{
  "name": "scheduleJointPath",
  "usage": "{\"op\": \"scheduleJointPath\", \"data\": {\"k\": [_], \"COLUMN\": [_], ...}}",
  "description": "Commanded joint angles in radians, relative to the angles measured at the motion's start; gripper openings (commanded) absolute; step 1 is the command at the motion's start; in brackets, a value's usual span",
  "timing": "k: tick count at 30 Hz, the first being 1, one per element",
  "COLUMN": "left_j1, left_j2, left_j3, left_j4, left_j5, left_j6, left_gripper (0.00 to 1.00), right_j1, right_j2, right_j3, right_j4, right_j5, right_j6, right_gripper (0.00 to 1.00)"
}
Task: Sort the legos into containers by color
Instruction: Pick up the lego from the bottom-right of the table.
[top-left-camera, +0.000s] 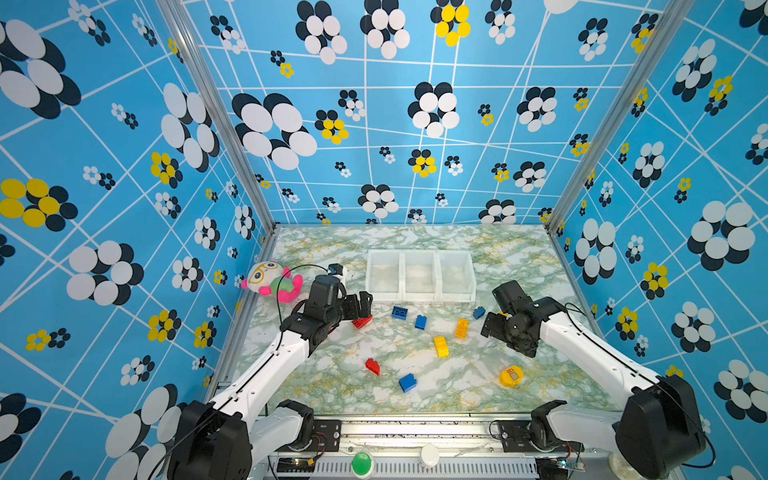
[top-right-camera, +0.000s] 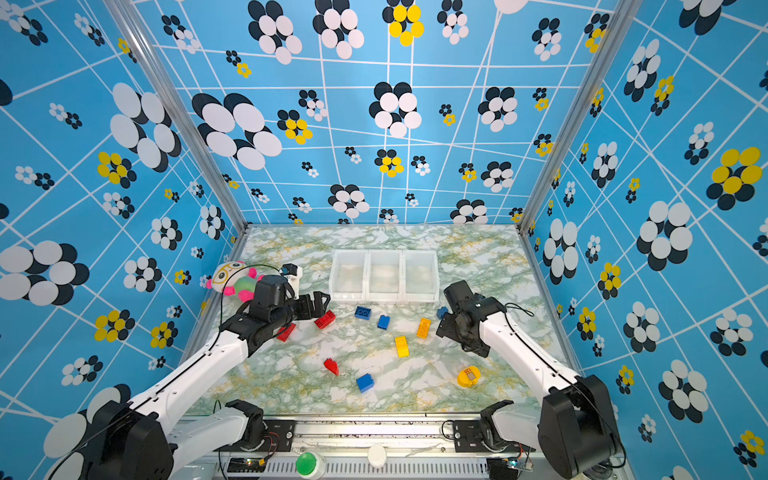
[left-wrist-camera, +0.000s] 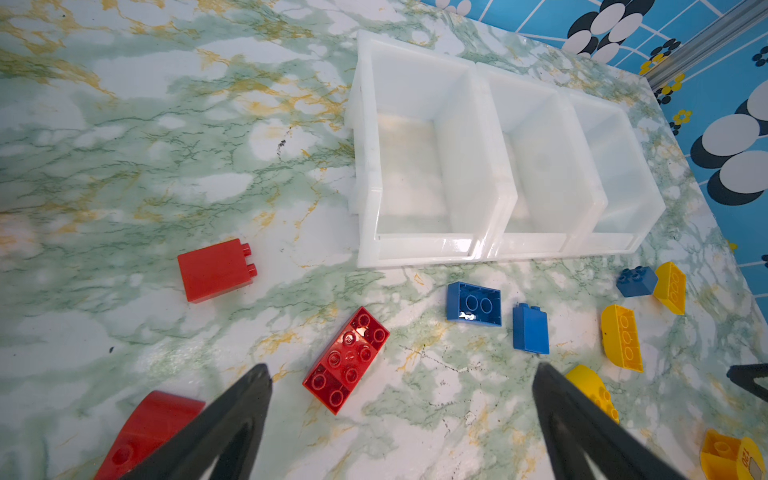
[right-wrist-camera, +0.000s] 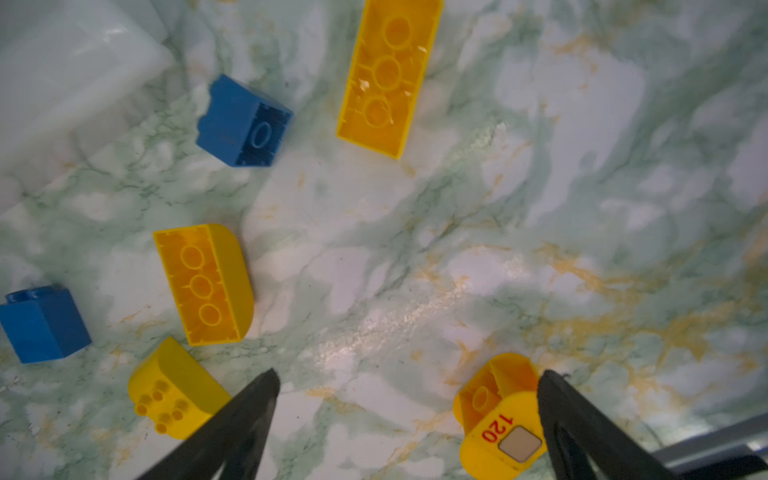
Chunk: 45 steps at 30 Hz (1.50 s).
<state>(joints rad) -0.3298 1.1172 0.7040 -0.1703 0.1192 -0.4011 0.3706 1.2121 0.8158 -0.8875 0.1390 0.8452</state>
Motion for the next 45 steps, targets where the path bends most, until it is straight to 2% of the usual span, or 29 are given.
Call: {"op": "scheduleJointPath", "data": {"k": [1,5,9,12,15,18,23,27,29,31,35,40,45], "left_j1": [-0.009,-0.012,-0.016,-0.018,-0.022,-0.023,-0.025,-0.027,-0.029,-0.032,-0.034,-0.035,-0.037], "left_j2": [-0.001,-0.002,-0.001,0.002,0.003,0.001,-0.001,-0.003,-0.003,-0.003,-0.005,-0.011,-0.017], "left_j3": [0.012,0.017,0.018,0.019,0.020,0.023,0.025,0.026,0.026,0.028,0.030,0.031,0.020], "left_j4": [-0.032,-0.043,-0.048,-0.051,-0.055,-0.062,-0.069,-0.069,-0.070,-0.071,-0.078,-0.089,-0.090], "left_j5": [-0.016,-0.019,-0.022,-0.022,-0.024,-0.029,-0.033,-0.036,-0.037,-0.038,-0.040,-0.043,-0.042], "left_j6": [-0.008,-0.006,-0.006,-0.009,-0.010,-0.011,-0.011,-0.016,-0.017,-0.016,-0.016,-0.016,-0.028], "left_gripper": [0.99,0.99,0.99,0.99,0.99,0.99,0.99,0.99,0.99,0.99,0.99,0.99,0.99], "right_j1": [-0.001,-0.001,-0.002,-0.001,-0.001,-0.001,-0.001,-0.001,-0.002,-0.001,-0.001,-0.001,0.009], "right_j2": [-0.059,-0.108,-0.153,-0.171,-0.179,-0.179,-0.188,-0.183,-0.182,-0.184,-0.184,-0.181,-0.166], "right_j3": [-0.064,-0.106,-0.154,-0.202,-0.281,-0.322,-0.311,-0.310,-0.315,-0.323,-0.323,-0.311,-0.253], "right_j4": [-0.074,-0.147,-0.144,-0.107,-0.016,0.034,0.024,0.024,0.029,0.039,0.047,0.048,0.041], "right_j5": [-0.042,-0.028,-0.035,-0.053,-0.126,-0.140,-0.091,-0.062,-0.052,-0.046,-0.031,-0.032,-0.022], "right_j6": [0.171,0.284,0.373,0.432,0.492,0.524,0.525,0.512,0.509,0.509,0.498,0.469,0.406], "right_gripper": [0.99,0.99,0.99,0.98,0.94,0.88,0.80,0.78,0.73,0.63,0.56,0.40,0.34]}}
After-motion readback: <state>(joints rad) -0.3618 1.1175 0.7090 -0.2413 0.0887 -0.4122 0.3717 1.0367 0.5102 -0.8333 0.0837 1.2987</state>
